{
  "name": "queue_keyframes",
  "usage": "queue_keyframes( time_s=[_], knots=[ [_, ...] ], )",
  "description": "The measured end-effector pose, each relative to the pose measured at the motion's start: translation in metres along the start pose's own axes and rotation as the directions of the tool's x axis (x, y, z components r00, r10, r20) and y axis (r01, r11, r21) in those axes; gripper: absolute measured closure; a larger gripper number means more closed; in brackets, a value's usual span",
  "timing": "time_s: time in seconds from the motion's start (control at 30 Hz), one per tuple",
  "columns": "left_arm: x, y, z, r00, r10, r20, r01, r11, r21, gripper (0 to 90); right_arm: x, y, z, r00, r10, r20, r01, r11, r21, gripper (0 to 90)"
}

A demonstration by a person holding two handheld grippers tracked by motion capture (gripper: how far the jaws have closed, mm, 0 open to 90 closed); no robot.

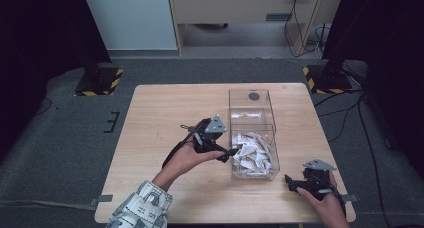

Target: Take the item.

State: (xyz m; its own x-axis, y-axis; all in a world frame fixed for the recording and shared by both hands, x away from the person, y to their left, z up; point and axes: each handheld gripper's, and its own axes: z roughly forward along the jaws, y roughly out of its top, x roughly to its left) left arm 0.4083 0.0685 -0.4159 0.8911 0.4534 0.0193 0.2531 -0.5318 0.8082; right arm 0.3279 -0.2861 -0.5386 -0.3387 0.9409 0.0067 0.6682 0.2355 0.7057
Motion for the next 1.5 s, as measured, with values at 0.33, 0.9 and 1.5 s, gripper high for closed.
queue_keyframes(
  time_s=[0.33,0.9,1.5],
  knots=[
    [-0.006,0.008,0.014,0.9996,0.024,0.014,-0.024,0.9996,0.014,6.2,0.000,0.000,0.000,1.0000,0.000,0.000,0.000,1.000,0.000,1.7],
    [-0.021,0.015,0.031,0.9961,0.066,0.058,-0.069,0.9966,0.046,28.0,0.000,0.000,0.000,1.0000,0.000,0.000,0.000,1.000,0.000,1.7],
    [-0.032,0.017,0.058,0.9927,0.077,0.093,-0.090,0.9844,0.151,52.6,0.000,0.000,0.000,1.0000,0.000,0.000,0.000,1.000,0.000,1.7]
  ],
)
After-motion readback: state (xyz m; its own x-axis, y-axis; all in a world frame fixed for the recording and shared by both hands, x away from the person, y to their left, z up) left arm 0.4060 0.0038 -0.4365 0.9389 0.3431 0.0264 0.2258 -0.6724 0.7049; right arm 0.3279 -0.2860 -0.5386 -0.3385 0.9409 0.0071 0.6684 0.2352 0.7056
